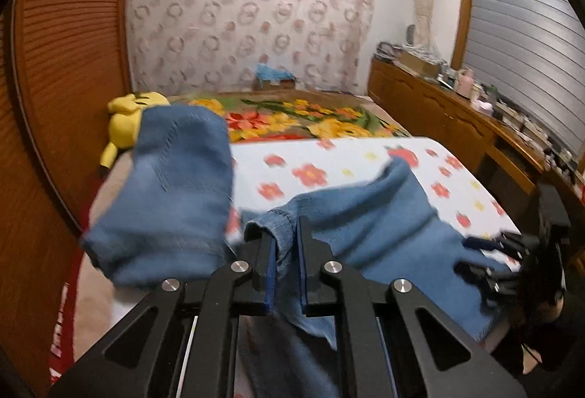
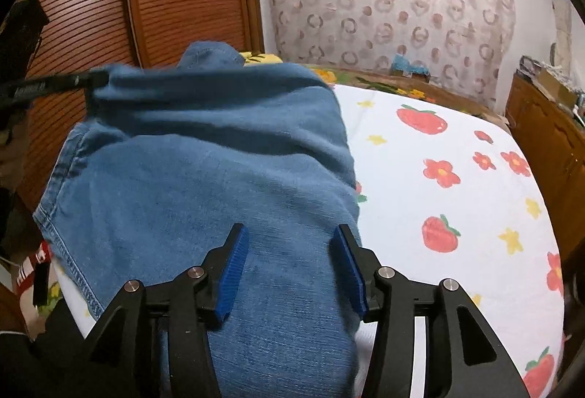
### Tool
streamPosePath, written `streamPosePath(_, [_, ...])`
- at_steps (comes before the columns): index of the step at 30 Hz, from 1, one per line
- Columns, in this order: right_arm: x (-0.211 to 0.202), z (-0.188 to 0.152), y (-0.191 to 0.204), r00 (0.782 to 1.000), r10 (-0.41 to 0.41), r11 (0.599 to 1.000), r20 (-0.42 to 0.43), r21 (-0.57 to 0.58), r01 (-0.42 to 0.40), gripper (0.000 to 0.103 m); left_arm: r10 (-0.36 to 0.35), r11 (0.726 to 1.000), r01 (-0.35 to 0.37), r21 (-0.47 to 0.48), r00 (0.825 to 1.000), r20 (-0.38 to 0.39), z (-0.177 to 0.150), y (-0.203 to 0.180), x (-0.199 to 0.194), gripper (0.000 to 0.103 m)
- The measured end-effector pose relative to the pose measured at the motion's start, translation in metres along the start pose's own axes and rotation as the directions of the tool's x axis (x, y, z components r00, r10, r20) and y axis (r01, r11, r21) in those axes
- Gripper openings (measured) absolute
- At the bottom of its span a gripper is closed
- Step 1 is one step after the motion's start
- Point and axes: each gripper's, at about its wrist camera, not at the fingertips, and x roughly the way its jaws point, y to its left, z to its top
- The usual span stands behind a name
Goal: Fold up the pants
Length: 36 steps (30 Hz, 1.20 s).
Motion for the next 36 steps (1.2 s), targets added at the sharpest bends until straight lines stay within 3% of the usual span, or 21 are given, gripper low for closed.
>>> streamPosePath(6, [0.000,-0.004,0.003,1.000,-0.011,1.000,0.002,-0.013,0.011,0.051,0.023,1.000,-0.024,-0.017,0.996,-0.086,0.009,0.016,0.033,0.012])
streamPosePath(8, [0.000,-0.004,0.003,1.000,-0.009,1.000,0.002,-0.012,0.009,0.051,0.027,0.999,-0.030,-0.018,0.992,-0.125,0.001,0.017,0.040,0.017])
streamPosePath(11, [0.000,-0.004,0.002,1.000,-0.010,1.000,0.003,-0.012,0.010,0.051,0.041,0.999,-0.042,-0.005,0.990,-0.132,-0.013,0.015,0.036,0.037])
streamPosePath(12, [0.000,-0.004,0.002,1.000,-0.011,1.000,0.002,-0.011,0.011,0.051,0.032,0.999,-0.033,-0.006,0.992,-0.120,-0.019,0.013,0.031,0.048])
streamPosePath(16, [-0.001,-0.004,0.000,1.000,-0.008,1.000,0.000,-0.008,0.008,0.051,0.013,1.000,-0.013,-0.002,0.994,-0.112,-0.034,0.009,0.018,0.059])
streamPosePath(25, [-0.001,-0.004,0.000,1.000,-0.009,1.000,-0.001,-0.007,0.009,0.051,0.040,0.998,-0.036,0.042,0.994,-0.100,-0.066,-0.020,-0.004,0.059])
streamPosePath(33, [-0.012,-0.005,0.002,0.999,-0.032,0.999,-0.008,-0.015,0.032,0.051,0.028,0.998,-0.025,0.056,0.997,-0.067,-0.073,-0.051,-0.020,0.059])
streamPosePath(36, [-0.022,-0.010,-0.001,1.000,-0.029,1.000,-0.010,-0.006,0.029,0.056,0.022,0.997,-0.018,0.070,0.998,-0.058,-0.074,-0.060,-0.022,0.059])
